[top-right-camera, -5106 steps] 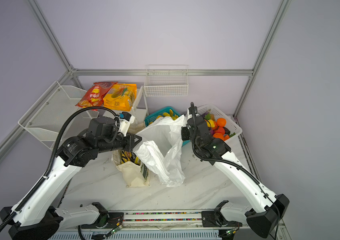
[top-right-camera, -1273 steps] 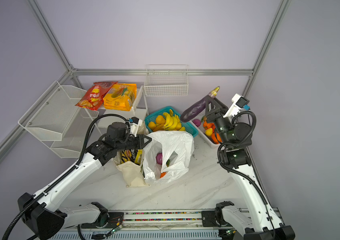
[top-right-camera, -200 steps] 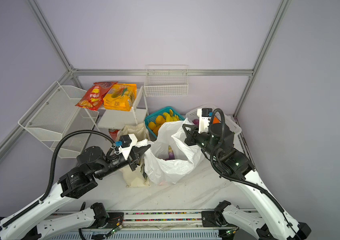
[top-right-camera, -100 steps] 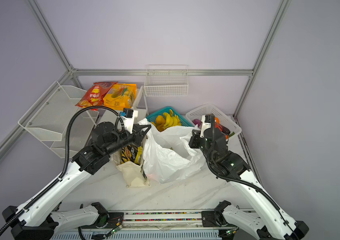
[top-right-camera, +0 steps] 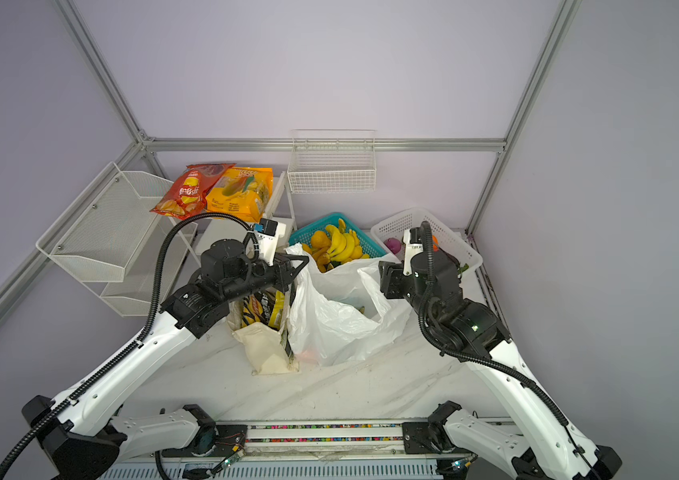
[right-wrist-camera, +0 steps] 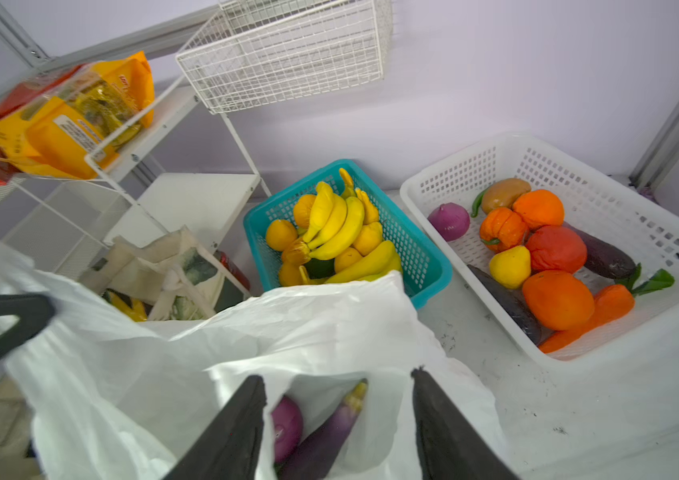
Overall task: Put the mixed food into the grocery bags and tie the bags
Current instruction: 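Grasp the white bag handle with the right gripper and lift it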
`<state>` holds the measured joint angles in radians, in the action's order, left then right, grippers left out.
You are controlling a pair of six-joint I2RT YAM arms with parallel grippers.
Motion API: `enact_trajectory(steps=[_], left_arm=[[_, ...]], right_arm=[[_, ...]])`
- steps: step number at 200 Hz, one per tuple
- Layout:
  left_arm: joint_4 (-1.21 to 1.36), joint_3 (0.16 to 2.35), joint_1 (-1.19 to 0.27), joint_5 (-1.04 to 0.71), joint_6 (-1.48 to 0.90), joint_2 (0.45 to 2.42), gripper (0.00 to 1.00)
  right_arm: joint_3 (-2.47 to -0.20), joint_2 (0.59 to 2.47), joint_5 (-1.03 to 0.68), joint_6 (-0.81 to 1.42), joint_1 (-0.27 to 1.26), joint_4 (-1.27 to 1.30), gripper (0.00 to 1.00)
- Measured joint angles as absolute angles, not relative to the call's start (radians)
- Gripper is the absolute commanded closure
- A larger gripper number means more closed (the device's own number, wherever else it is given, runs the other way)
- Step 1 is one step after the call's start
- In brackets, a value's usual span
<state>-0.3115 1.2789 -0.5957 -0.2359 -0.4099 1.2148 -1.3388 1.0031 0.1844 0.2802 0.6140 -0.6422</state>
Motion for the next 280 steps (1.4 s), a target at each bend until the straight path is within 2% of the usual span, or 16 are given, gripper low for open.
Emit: enact_trajectory(steps=[47,74,117,164,183,222,253,280], left_arm=[[-0.311,1.279,-0.583,-0.241,-0.41,1.215,1.0],[-0.311,1.279,-0.58,-0.242,-0.41,1.215,1.0],[-0.311,1.279,-0.576,-0.244,-0.41,1.215,1.0],[-0.311,1.279,-0.576,-0.252,-0.41,1.215,1.0],[-0.311,1.279,-0.576,-0.256,-0.41,1.215,1.0],[-0.31,1.279,-0.576,-0.272,-0.419,1.215,1.0],[-0.297,1.279,-0.576,-0.321,-0.439,1.215,1.0],[-0.265,1.279,-0.576,-0.369,-0.455,1.214,1.0]], right_arm=[[-1.362,1.023,0.129,0.252,0.706,-0.715,0.32],[-1.38,1.063,0.152,0.235,0.777,-0.752,0.3],[-1.404,1.184,0.302,0.201,0.821,-0.788,0.3],[-1.431,1.212,0.462,0.161,0.826,-0.804,0.3],[-1.43,1.225,0.502,0.142,0.826,-0.802,0.4],[-1.428,1.236,0.527,0.117,0.826,-0.778,0.76],[-1.44,1.196,0.597,0.125,0.825,-0.775,0.87],[-1.483,1.135,0.674,0.126,0.816,-0.768,0.88]])
